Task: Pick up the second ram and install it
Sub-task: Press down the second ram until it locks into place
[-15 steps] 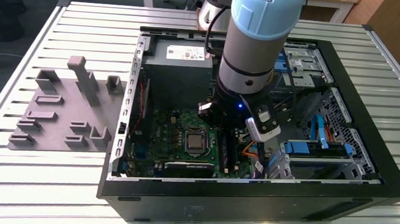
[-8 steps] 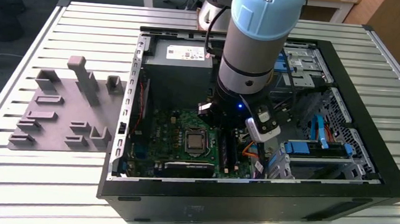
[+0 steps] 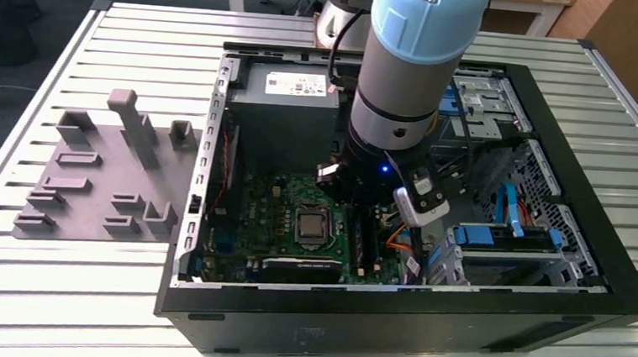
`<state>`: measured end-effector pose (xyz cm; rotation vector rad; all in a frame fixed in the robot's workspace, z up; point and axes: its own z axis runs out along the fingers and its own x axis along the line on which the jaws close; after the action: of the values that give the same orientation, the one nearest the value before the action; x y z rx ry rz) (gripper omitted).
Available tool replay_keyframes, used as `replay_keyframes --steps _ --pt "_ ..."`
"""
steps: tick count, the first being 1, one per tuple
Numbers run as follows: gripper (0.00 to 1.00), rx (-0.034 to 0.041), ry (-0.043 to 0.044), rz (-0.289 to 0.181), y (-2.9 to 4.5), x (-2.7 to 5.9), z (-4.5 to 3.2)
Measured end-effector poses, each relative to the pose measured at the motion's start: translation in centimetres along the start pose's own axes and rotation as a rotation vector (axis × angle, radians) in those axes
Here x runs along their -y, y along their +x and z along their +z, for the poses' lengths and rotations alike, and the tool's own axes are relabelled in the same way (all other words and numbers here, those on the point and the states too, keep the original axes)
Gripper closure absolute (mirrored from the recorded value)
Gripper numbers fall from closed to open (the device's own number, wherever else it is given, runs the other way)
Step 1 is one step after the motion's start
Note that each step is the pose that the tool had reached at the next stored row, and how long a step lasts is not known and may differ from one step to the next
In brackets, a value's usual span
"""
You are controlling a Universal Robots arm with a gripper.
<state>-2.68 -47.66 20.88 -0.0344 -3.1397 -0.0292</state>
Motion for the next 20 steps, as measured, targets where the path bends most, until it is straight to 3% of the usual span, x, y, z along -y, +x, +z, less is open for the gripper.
replay_keyframes --steps 20 --pt "0.86 -0.0001 0.0036 -0.007 -0.08 -0.14 0.13"
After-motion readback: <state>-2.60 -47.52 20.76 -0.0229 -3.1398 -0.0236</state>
